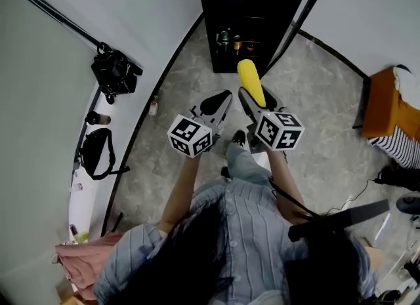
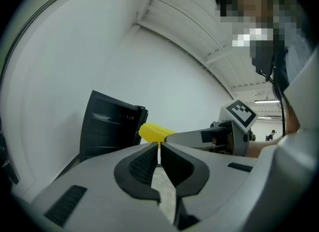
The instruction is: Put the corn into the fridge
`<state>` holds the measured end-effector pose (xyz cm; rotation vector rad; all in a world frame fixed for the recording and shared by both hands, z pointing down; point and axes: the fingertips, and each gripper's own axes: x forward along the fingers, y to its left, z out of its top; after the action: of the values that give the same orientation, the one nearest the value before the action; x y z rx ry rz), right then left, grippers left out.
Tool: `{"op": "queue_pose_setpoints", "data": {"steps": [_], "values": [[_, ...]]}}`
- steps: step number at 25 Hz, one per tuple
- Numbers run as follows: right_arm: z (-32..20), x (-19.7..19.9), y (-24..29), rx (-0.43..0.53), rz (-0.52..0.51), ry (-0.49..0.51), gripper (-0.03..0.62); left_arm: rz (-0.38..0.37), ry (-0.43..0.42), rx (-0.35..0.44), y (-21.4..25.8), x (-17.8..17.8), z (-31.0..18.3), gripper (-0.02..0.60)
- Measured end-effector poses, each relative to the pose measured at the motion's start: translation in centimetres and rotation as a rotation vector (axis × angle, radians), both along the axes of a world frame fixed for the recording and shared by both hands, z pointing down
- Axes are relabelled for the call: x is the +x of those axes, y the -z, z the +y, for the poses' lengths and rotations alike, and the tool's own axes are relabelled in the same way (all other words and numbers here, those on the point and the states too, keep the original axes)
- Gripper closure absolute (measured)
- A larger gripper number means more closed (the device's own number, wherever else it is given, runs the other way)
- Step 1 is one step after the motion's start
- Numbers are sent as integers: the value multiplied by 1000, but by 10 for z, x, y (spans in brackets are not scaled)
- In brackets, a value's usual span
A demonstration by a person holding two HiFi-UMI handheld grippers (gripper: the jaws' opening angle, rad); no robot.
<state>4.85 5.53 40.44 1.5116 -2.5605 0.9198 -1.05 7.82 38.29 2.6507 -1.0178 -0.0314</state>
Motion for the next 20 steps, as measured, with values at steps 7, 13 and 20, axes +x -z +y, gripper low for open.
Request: {"op": "queue_pose_setpoints", "data": {"steps": [7,13,20], "values": [[-67,10,-4,-24,11,15,338,21,6,-16,2,11,-74,574],[-114,25,-3,-17,12,16,338,21,3,-29,1,27,-120,574],[-149,33,-6,-8,3,28,338,-3,-22,-21,1,47,-150,574]]}}
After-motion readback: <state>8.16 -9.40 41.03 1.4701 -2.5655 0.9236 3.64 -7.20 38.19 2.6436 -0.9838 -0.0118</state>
